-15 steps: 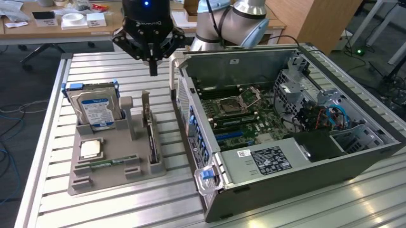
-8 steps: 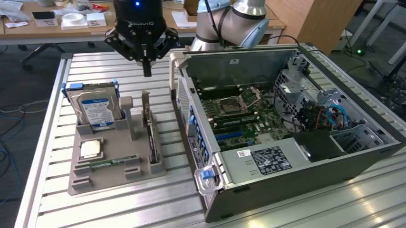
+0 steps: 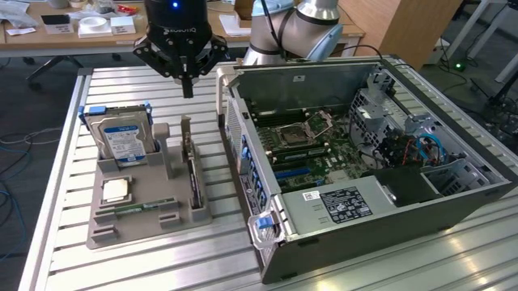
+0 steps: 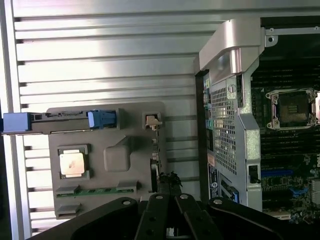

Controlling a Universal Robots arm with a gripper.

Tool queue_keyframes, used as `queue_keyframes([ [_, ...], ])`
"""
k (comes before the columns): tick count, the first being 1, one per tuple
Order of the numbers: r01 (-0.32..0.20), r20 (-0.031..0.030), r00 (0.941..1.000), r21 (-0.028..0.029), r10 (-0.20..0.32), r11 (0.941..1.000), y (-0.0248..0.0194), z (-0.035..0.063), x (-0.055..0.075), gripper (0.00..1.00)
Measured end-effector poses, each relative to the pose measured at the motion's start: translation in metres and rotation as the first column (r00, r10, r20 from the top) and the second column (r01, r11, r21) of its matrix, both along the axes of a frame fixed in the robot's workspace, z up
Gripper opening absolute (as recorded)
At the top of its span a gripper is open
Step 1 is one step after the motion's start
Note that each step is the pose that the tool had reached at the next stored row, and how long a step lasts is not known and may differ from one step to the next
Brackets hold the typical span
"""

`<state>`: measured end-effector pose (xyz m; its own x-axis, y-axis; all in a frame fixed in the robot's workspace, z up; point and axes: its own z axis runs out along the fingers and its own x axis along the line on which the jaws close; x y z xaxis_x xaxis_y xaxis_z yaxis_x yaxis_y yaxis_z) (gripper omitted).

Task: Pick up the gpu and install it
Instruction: 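Reach for the gpu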

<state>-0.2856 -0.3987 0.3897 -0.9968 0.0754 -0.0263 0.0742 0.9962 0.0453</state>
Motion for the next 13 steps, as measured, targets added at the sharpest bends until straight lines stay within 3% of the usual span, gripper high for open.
queue_keyframes([
  [6, 0.000, 0.0000, 1.0000, 0.0000, 0.000, 1.0000, -0.0076, 0.0000, 0.000, 0.11],
  [13, 0.000, 0.0000, 1.0000, 0.0000, 0.000, 1.0000, -0.0229, 0.0000, 0.000, 0.11],
])
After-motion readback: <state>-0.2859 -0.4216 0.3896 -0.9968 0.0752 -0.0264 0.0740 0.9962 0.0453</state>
